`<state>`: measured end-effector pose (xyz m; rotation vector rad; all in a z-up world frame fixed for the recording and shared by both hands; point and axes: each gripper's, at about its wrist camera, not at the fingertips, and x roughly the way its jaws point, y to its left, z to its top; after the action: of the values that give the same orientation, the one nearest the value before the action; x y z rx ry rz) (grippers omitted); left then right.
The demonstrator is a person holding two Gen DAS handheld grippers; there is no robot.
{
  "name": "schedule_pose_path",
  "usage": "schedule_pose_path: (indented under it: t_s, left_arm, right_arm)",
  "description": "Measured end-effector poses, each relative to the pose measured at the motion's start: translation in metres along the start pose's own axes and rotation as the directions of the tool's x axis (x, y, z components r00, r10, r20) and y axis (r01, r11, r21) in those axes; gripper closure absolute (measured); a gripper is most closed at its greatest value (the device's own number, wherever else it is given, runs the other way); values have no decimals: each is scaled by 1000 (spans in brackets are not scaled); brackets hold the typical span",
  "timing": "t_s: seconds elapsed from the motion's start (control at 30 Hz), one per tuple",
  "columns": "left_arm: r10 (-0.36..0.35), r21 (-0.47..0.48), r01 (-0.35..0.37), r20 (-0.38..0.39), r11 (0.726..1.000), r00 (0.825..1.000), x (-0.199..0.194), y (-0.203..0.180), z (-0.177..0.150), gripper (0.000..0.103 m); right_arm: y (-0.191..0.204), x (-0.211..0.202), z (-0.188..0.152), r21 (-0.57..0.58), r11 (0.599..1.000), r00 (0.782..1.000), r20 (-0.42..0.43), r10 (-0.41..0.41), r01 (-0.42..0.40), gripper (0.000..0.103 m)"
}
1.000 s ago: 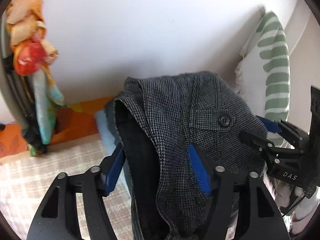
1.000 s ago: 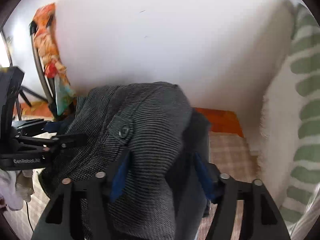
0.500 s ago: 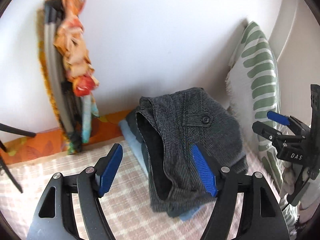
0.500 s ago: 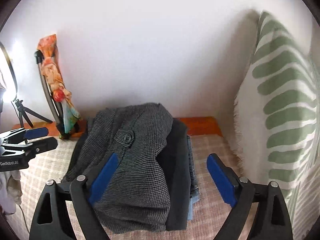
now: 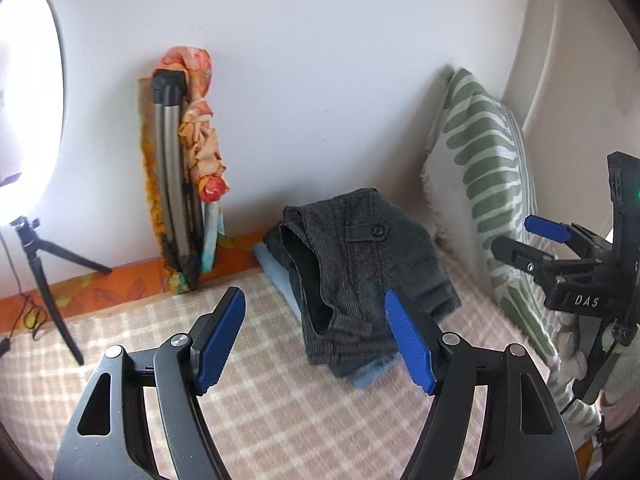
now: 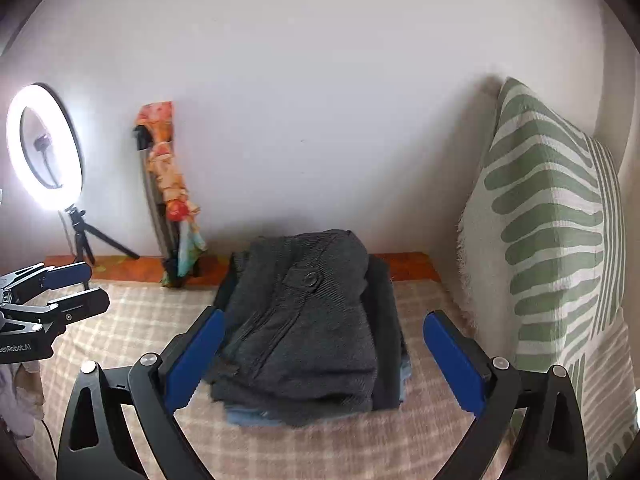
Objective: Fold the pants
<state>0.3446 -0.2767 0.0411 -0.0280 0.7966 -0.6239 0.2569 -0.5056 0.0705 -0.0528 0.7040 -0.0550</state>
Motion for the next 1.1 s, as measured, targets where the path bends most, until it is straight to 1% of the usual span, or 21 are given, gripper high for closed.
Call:
schedule_pose_path:
  t_s: [0.17, 0.4, 0.63, 0.83, 0.97, 1.1]
  left_arm:
    - [-6, 18, 6, 29, 1000, 1000, -34, 2, -18, 30]
    - [-12, 27, 10, 67, 1000, 998, -80, 7, -47, 28]
    - [-6, 41, 3, 86, 999, 996, -112, 14, -74, 28]
    - [15, 72, -22, 96, 997, 995, -132, 24, -106, 28]
    - [35, 86, -43, 91, 995, 995, -138, 33, -127, 28]
    - [33, 73, -40, 89, 997, 996, -138, 44, -143, 28]
  right_arm:
    - [30, -38, -17, -9, 999, 998, 45, -33, 33, 2]
    - [64, -75, -42, -6, 1000, 997, 77, -27, 28, 2]
    - [91, -107, -67, -18, 999, 993, 109, -36, 38, 1]
    - [119, -120, -92, -47, 998, 991, 123, -43, 49, 0]
    - [138, -122, -108, -58, 998, 992, 125, -18, 26, 0]
    - [152, -120, -120, -48, 999, 992, 128, -4, 11, 0]
